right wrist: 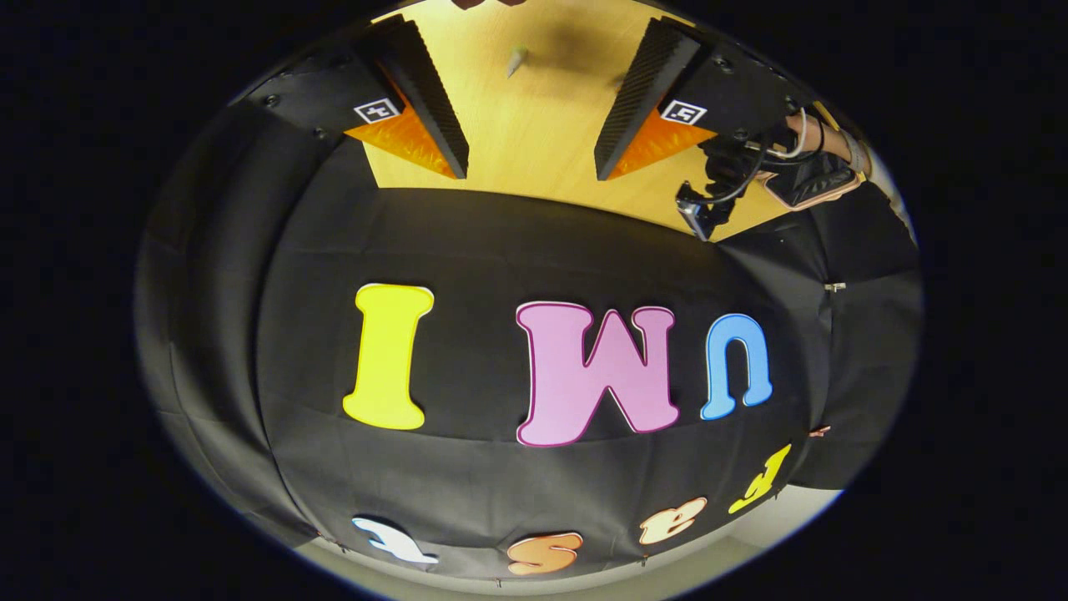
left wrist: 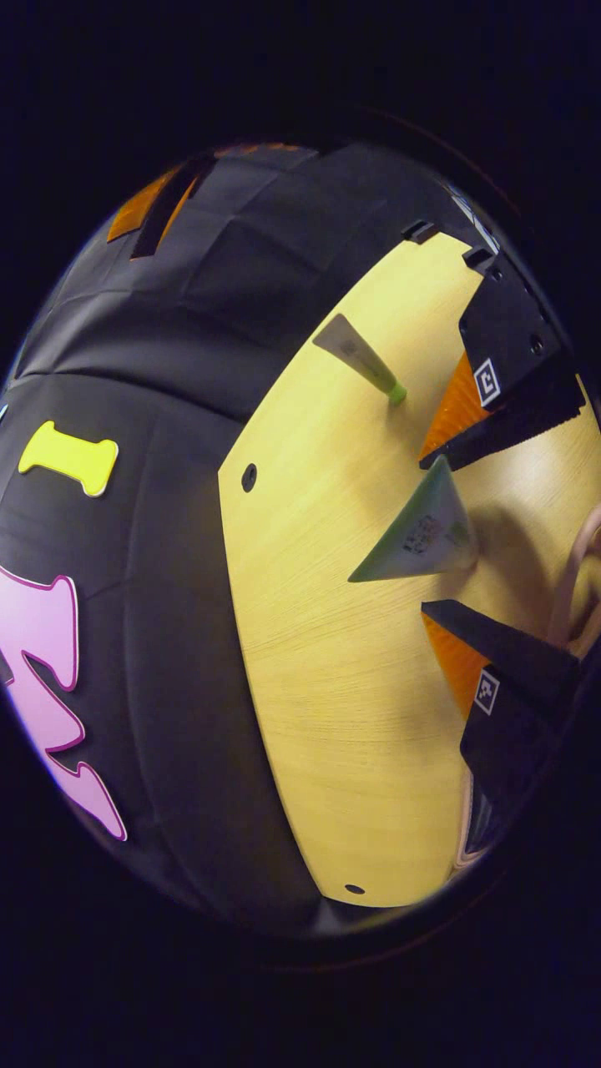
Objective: First open the suitcase, pack the skin care products into it, and then close the suitcase.
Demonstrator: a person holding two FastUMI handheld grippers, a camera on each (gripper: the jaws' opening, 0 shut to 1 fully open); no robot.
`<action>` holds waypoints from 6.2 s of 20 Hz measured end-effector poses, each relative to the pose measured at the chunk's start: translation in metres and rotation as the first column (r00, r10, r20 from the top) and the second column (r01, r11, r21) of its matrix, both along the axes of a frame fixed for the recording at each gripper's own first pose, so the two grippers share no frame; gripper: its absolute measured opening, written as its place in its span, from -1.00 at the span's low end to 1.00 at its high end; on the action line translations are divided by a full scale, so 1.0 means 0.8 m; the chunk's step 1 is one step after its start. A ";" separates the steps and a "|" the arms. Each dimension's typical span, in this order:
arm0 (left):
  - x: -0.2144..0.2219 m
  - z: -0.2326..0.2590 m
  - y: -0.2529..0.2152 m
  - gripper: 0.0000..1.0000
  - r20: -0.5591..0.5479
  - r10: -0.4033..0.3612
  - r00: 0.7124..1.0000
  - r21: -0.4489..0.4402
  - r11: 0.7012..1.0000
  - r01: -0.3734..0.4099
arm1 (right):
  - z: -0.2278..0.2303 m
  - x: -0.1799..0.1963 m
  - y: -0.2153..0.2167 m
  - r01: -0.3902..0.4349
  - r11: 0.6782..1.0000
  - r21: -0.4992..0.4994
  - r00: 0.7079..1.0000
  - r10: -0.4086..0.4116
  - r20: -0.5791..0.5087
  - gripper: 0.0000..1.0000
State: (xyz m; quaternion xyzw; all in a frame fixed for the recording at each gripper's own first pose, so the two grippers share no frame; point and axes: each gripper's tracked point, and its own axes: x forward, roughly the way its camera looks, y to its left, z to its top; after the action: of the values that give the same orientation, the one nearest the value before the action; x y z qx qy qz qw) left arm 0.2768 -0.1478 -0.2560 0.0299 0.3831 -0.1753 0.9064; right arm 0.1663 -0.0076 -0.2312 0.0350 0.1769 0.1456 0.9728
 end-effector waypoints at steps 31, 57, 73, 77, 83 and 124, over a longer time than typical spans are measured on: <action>-0.284 0.023 0.296 -0.26 -0.540 0.346 0.767 0.197 0.938 -0.284 | -0.143 -0.082 0.198 -0.122 0.982 0.147 0.931 0.165 -0.327 -0.58; -0.316 0.125 0.557 0.90 -0.018 0.688 0.726 0.227 0.710 -0.667 | -0.280 -0.268 0.488 -0.113 0.987 0.111 0.471 0.151 -0.869 -0.08; -0.315 0.047 0.731 0.92 -0.253 0.857 0.448 0.140 0.491 -0.860 | -0.168 -0.185 0.436 -0.058 0.985 0.164 0.751 0.151 -0.643 0.95; -0.321 0.001 0.720 0.67 -0.381 0.823 0.422 0.153 0.507 -0.848 | -0.171 -0.193 0.428 -0.065 0.986 0.152 0.739 0.150 -0.657 0.95; -0.311 0.045 0.719 -0.78 -0.278 0.805 0.524 0.162 0.577 -0.801 | -0.150 -0.186 0.433 -0.081 0.977 0.195 0.770 0.185 -0.610 0.94; -0.175 0.257 0.028 0.81 0.084 0.352 0.932 0.070 0.931 -0.358 | -0.013 -0.266 0.076 -0.121 0.985 0.123 0.944 0.153 -0.293 0.94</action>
State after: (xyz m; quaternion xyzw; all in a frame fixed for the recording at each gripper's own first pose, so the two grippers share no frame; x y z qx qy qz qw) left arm 0.1371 -0.1251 -0.0501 0.0042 0.3571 0.0089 0.9340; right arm -0.0462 0.0533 -0.2415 0.0944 0.3172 0.2148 0.9189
